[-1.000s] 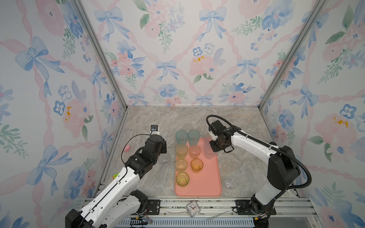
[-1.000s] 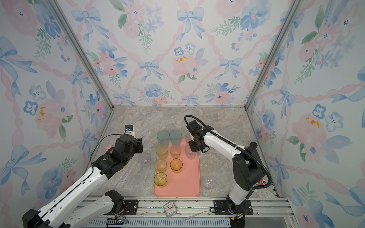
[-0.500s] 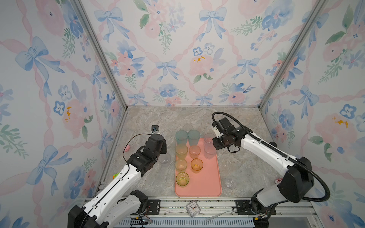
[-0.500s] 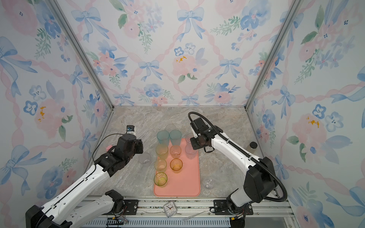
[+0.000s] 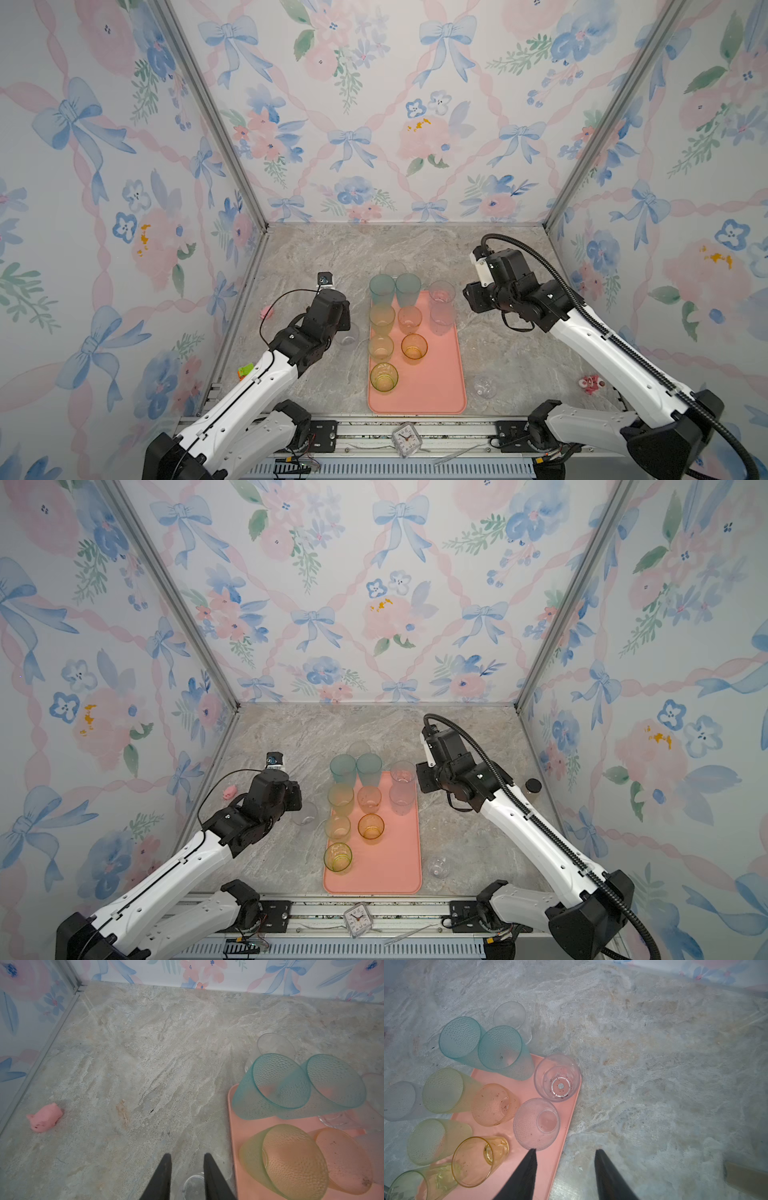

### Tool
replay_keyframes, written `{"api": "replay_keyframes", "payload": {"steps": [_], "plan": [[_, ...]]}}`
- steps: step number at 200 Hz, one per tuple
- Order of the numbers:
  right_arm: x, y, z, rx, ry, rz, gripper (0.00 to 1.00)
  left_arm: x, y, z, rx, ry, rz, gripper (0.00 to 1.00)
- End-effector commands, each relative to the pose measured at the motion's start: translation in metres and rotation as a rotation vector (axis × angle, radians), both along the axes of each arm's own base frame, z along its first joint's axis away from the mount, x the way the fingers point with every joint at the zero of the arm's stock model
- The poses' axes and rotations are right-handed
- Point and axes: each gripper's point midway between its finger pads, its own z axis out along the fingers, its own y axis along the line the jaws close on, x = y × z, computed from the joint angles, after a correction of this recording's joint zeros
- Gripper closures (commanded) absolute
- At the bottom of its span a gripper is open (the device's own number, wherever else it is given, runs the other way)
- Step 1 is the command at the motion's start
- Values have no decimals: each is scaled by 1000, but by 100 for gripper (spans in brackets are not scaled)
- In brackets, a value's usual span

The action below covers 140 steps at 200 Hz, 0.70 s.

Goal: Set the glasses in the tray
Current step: 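Raise the right gripper while the left gripper descends onto a clear frosted cup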

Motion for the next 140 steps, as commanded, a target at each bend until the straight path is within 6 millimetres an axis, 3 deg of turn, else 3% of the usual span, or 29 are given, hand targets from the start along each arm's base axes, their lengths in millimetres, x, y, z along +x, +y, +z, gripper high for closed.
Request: {"api": "replay_keyframes", "payload": {"steps": [1,64,140], "plan": [[-1,-13,-8,-13,5,-44,51,1,-4,-8,-19,29,0,71],[-14,-46,-25,-29,33,-116,50,-1,-1,-26,20,85,19,71],[-10,-35,-36,37,56,-72,50,-16,4,-54,29,203,54,72]]}}
